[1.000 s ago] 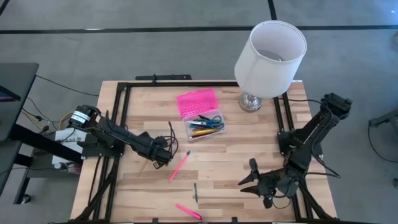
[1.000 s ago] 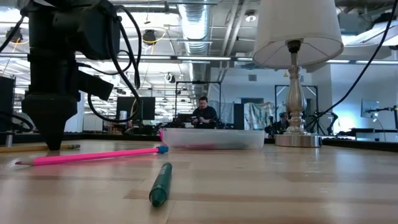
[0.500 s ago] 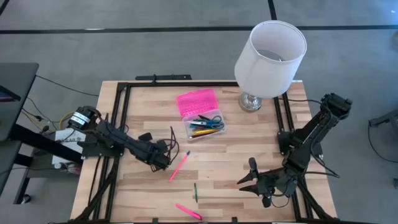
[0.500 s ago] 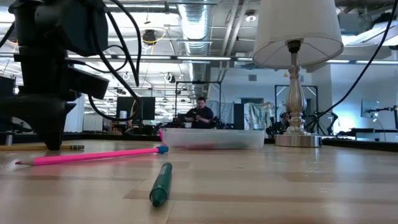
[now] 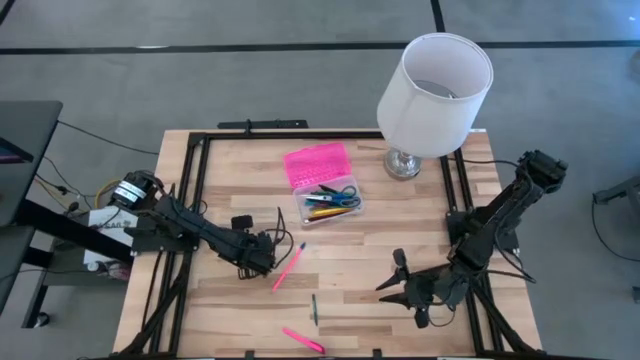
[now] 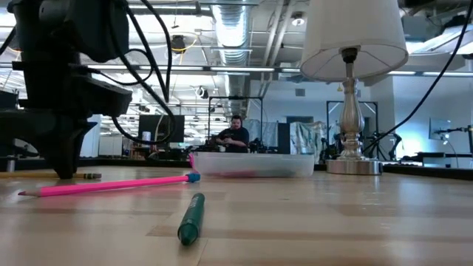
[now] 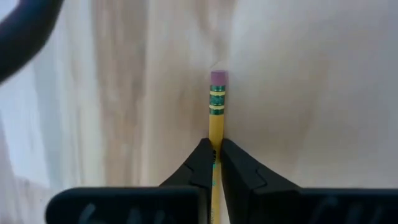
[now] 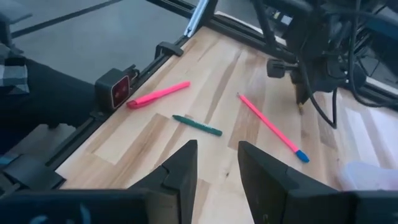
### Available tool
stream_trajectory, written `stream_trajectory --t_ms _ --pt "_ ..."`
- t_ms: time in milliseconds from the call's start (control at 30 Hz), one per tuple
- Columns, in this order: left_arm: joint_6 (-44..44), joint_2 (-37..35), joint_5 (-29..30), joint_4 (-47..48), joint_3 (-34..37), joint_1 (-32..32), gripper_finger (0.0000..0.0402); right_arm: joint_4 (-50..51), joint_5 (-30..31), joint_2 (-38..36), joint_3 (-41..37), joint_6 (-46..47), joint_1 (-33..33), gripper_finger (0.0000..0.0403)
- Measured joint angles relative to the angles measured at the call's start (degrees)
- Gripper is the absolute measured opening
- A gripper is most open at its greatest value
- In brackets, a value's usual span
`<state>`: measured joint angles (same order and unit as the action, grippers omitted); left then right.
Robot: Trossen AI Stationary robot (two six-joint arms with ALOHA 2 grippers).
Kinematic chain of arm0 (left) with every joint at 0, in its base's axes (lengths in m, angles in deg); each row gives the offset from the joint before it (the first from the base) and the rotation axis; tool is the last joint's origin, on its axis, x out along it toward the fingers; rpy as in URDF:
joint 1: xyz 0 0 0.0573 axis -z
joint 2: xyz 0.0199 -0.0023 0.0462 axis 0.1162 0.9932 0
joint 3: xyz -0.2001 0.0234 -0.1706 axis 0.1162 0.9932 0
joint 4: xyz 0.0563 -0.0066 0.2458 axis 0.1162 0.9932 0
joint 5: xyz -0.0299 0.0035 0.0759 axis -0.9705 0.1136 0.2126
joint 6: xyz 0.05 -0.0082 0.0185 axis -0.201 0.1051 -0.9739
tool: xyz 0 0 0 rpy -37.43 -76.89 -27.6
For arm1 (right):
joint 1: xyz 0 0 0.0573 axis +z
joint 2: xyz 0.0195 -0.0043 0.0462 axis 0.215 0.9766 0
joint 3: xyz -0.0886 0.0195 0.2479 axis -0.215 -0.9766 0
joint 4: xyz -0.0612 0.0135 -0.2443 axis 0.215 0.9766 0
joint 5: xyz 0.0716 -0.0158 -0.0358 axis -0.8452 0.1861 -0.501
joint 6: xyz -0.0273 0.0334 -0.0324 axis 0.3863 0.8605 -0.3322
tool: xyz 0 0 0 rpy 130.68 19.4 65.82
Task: Pick & place school supplies into a supply box
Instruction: Put the yellow pencil into the pink supply box
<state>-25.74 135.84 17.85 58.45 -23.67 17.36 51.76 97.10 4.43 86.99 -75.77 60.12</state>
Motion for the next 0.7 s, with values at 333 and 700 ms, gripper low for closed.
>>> stream_trajectory --t_ms 333,700 --pt "-2.53 0.17 -3.99 -4.63 -3.39 -1.01 0.0005 -2.78 -1.89 0.04 -2.45 -0.69 -1.94 0.0111" --pt "-9.65 0.35 -0.94 -4.99 -8.44 -3.83 0.0001 -3.45 -3.08 0.04 -3.1 -0.86 -5.33 0.0111"
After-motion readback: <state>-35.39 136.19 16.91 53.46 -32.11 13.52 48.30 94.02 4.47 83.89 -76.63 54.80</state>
